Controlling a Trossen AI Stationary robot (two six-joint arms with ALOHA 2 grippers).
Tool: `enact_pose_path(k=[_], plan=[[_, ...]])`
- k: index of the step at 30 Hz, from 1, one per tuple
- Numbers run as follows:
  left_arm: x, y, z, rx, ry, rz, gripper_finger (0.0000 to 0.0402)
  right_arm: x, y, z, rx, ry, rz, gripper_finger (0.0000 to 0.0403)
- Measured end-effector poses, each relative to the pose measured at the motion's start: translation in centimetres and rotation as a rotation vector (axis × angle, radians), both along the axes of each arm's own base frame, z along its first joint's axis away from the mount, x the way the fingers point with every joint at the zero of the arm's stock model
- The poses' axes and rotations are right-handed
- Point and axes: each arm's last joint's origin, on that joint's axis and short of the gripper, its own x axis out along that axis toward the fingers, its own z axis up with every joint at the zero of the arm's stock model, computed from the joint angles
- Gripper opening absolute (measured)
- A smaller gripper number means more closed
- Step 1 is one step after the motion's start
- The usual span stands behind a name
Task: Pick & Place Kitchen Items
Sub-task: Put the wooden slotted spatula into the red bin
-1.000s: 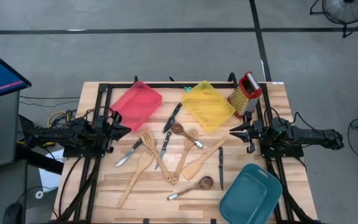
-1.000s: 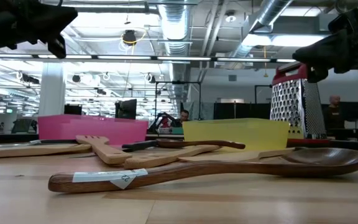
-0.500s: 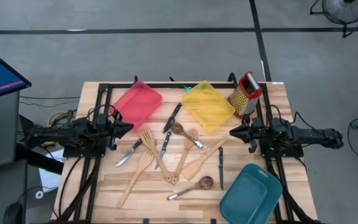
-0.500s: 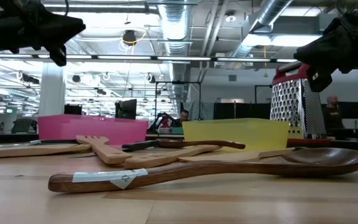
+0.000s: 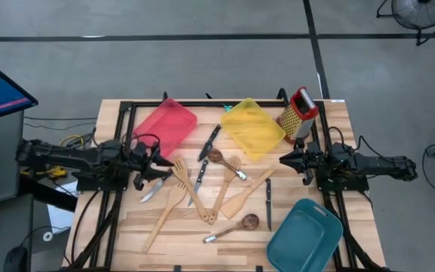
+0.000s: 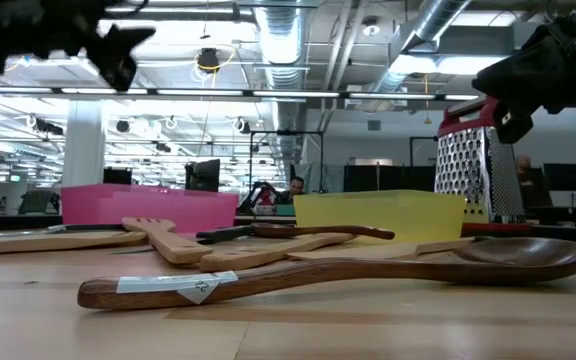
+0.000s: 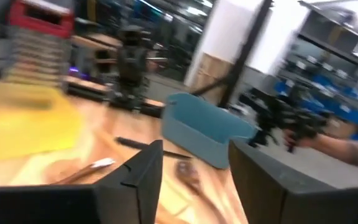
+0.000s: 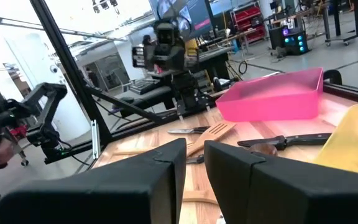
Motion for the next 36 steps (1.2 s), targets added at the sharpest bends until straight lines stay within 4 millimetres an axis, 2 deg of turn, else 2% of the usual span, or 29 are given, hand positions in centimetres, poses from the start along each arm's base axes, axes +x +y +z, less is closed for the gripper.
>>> enact_pose_path(k=[6, 10, 16, 26, 30, 36], plan=[[3.0, -1.5, 3.1, 0.169, 0.013, -0.122, 0.0190, 0.0, 0.0, 0.0, -0.015, 0.000, -0.001, 0.0072], [5.0, -2.2, 3.2, 0.285, 0.140, -0.176, 0.0194, 0.0, 0.0, 0.0, -0.015, -0.001, -0.001, 0.0072], [7.3, -2.7, 1.6, 0.446, 0.303, -0.273, 0.0196, 0.0, 0.0, 0.0, -0.016, -0.002, -0.001, 0.0072], [9.7, -3.3, -3.1, 0.641, 0.434, -0.430, 0.0190, 0.0, 0.0, -0.2, -0.016, 0.021, -0.001, 0.0072], [10.4, -3.4, -4.6, 0.708, 0.448, -0.466, 0.0187, 0.0, 0.0, -0.2, -0.016, 0.023, -0.001, 0.0072], [11.7, -3.6, -5.6, 0.769, 0.377, -0.482, 0.0188, 0.0, 0.0, -0.2, -0.017, 0.023, -0.001, 0.0072]])
